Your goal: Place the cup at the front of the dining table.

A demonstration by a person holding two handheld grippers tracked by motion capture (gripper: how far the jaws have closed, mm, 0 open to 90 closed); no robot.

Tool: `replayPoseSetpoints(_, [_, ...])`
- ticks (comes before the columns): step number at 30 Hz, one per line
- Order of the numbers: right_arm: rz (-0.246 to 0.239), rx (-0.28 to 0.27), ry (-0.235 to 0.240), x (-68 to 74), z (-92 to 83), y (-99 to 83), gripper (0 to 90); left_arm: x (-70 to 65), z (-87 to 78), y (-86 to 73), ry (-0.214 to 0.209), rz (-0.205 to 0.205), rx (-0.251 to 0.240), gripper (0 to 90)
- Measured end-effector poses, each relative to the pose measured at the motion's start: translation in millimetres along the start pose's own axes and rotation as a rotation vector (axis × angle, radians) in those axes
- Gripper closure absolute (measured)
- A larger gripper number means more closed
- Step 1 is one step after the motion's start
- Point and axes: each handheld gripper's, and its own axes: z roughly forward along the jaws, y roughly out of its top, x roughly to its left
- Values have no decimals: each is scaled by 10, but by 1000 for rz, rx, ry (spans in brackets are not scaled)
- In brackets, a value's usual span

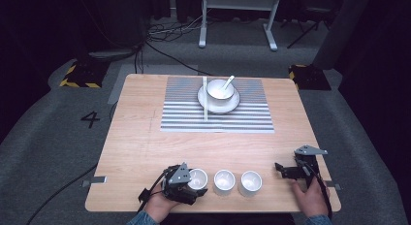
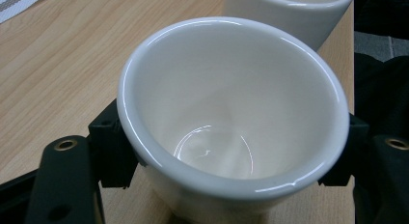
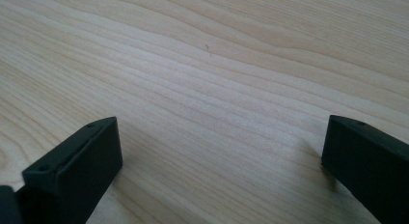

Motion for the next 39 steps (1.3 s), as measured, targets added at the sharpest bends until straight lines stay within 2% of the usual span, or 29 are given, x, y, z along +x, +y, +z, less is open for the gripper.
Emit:
replayPoseSetpoints(8, [0,0,0,0,0,0,6,-38,-23,52,12,15,51,265])
replayPoseSetpoints(17, [2,1,-1,2,-1,0,6,-36,-153,164,8,-19,67,265])
replayPoseSetpoints(22, [3,2,-2,2,-2,0,6,-45,-228,216,4,-58,80,265])
replayPoseSetpoints(28, [3,2,-1,2,-2,0,6,-41,-363,316,14,-58,37,265])
replayPoseSetpoints(34, [2,1,-1,1,-1,0,6,-28,-510,443,27,-41,25,265])
replayPoseSetpoints(39, [4,2,-1,2,-2,0,6,0,-570,506,35,-49,13,265])
